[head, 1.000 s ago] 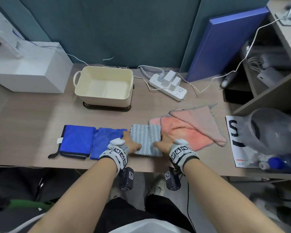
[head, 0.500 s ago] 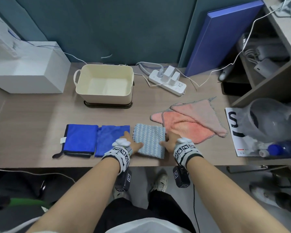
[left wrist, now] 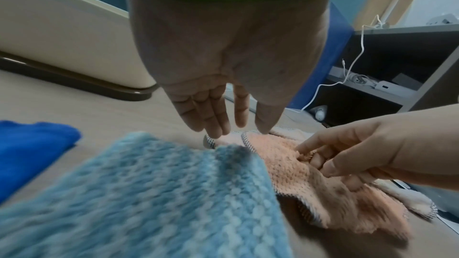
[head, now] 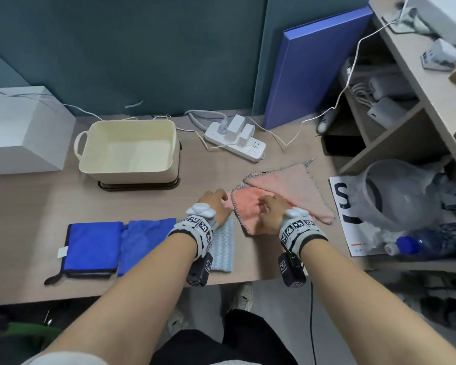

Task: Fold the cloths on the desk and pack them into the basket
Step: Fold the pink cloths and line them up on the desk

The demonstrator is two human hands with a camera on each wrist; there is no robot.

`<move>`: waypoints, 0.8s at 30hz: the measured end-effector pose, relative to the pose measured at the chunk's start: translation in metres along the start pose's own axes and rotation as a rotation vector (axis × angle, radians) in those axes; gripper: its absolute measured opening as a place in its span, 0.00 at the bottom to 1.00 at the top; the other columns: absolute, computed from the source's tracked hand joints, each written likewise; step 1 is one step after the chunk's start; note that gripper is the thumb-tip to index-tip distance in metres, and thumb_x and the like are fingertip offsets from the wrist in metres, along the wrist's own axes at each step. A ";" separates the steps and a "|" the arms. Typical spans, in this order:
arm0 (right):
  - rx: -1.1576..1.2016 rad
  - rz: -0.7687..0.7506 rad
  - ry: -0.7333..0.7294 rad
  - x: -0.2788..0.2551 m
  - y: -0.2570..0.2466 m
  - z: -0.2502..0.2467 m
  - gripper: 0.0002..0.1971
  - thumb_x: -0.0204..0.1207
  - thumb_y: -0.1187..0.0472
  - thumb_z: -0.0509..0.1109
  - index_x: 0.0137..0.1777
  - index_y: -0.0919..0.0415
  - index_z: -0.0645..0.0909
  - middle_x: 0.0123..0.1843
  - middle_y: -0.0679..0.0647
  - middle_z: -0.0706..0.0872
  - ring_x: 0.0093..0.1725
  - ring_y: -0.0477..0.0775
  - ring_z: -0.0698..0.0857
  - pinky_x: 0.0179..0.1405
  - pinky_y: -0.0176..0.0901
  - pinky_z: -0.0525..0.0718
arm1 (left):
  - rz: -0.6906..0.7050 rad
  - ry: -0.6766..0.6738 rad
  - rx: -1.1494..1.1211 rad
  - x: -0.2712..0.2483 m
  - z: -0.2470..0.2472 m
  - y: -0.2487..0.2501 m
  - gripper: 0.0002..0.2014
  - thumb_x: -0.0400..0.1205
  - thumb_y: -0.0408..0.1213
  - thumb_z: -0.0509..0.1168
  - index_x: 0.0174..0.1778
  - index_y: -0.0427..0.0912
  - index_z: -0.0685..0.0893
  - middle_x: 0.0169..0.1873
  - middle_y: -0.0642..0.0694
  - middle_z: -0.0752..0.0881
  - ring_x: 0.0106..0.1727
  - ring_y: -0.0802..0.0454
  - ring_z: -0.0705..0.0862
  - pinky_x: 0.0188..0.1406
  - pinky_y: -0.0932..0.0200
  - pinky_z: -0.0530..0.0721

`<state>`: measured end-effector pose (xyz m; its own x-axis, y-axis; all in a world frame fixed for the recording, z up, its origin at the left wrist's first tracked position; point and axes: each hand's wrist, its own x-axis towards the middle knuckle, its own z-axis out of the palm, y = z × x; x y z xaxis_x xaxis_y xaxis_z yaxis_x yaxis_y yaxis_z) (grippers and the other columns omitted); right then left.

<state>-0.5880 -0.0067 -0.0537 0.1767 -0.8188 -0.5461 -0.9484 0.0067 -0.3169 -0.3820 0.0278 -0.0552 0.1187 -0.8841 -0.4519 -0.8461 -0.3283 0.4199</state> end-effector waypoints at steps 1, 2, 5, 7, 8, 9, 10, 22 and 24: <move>0.000 -0.006 0.008 0.006 0.007 -0.002 0.25 0.82 0.59 0.66 0.79 0.47 0.76 0.71 0.60 0.79 0.70 0.65 0.82 0.72 0.51 0.80 | 0.006 -0.016 -0.003 0.009 0.003 0.010 0.18 0.79 0.48 0.65 0.65 0.53 0.79 0.57 0.42 0.82 0.53 0.40 0.85 0.56 0.46 0.85; 0.001 -0.011 0.013 0.011 0.011 -0.003 0.25 0.82 0.59 0.66 0.80 0.47 0.76 0.70 0.60 0.79 0.70 0.65 0.81 0.73 0.52 0.80 | 0.014 -0.031 -0.001 0.015 0.007 0.016 0.21 0.79 0.50 0.65 0.69 0.54 0.77 0.59 0.41 0.81 0.55 0.39 0.85 0.58 0.46 0.85; 0.117 -0.051 -0.014 0.023 0.023 -0.012 0.26 0.79 0.59 0.64 0.77 0.45 0.76 0.68 0.54 0.83 0.68 0.60 0.85 0.72 0.50 0.81 | 0.025 -0.035 0.026 0.036 0.017 0.031 0.29 0.77 0.56 0.64 0.75 0.53 0.72 0.64 0.40 0.80 0.60 0.37 0.83 0.60 0.44 0.84; 0.200 -0.061 -0.042 0.032 0.033 -0.023 0.24 0.79 0.62 0.66 0.75 0.48 0.76 0.65 0.50 0.87 0.64 0.57 0.87 0.67 0.44 0.81 | 0.014 -0.059 0.047 0.052 0.026 0.047 0.29 0.79 0.56 0.64 0.75 0.49 0.71 0.64 0.40 0.80 0.60 0.36 0.83 0.59 0.45 0.83; 0.208 -0.059 -0.053 0.035 0.037 -0.026 0.23 0.80 0.63 0.66 0.74 0.48 0.75 0.64 0.50 0.88 0.61 0.57 0.87 0.64 0.44 0.82 | 0.011 -0.062 0.044 0.059 0.030 0.052 0.27 0.79 0.55 0.64 0.73 0.48 0.72 0.62 0.41 0.81 0.58 0.37 0.84 0.56 0.46 0.83; 0.224 -0.062 -0.056 0.039 0.040 -0.029 0.24 0.79 0.61 0.66 0.74 0.45 0.73 0.63 0.51 0.89 0.58 0.58 0.87 0.62 0.46 0.83 | 0.006 -0.058 0.030 0.065 0.031 0.059 0.24 0.80 0.54 0.63 0.69 0.48 0.73 0.59 0.42 0.83 0.54 0.38 0.85 0.54 0.47 0.84; 0.237 -0.056 -0.062 0.041 0.043 -0.033 0.24 0.79 0.60 0.65 0.73 0.41 0.71 0.62 0.53 0.89 0.57 0.60 0.87 0.62 0.48 0.84 | 0.003 -0.043 0.017 0.071 0.034 0.065 0.20 0.80 0.53 0.63 0.64 0.49 0.73 0.55 0.42 0.84 0.49 0.40 0.85 0.51 0.47 0.85; 0.268 -0.237 -0.073 0.044 0.030 -0.062 0.11 0.79 0.61 0.73 0.58 0.47 0.82 0.51 0.46 0.88 0.51 0.53 0.86 0.51 0.41 0.79 | 0.234 -0.003 -0.258 0.053 0.004 0.088 0.09 0.75 0.36 0.75 0.41 0.48 0.80 0.34 0.53 0.85 0.35 0.53 0.80 0.37 0.59 0.80; 0.157 -0.217 -0.089 0.042 0.030 -0.075 0.08 0.80 0.48 0.71 0.44 0.48 0.76 0.44 0.47 0.85 0.47 0.56 0.85 0.46 0.44 0.77 | 0.254 0.028 -0.280 0.049 -0.011 0.091 0.09 0.76 0.35 0.75 0.42 0.48 0.80 0.29 0.55 0.81 0.32 0.55 0.76 0.30 0.65 0.74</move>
<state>-0.6284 -0.0843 -0.0282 0.3999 -0.7570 -0.5167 -0.8350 -0.0685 -0.5460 -0.4476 -0.0495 -0.0302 -0.0596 -0.9565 -0.2855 -0.6758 -0.1718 0.7168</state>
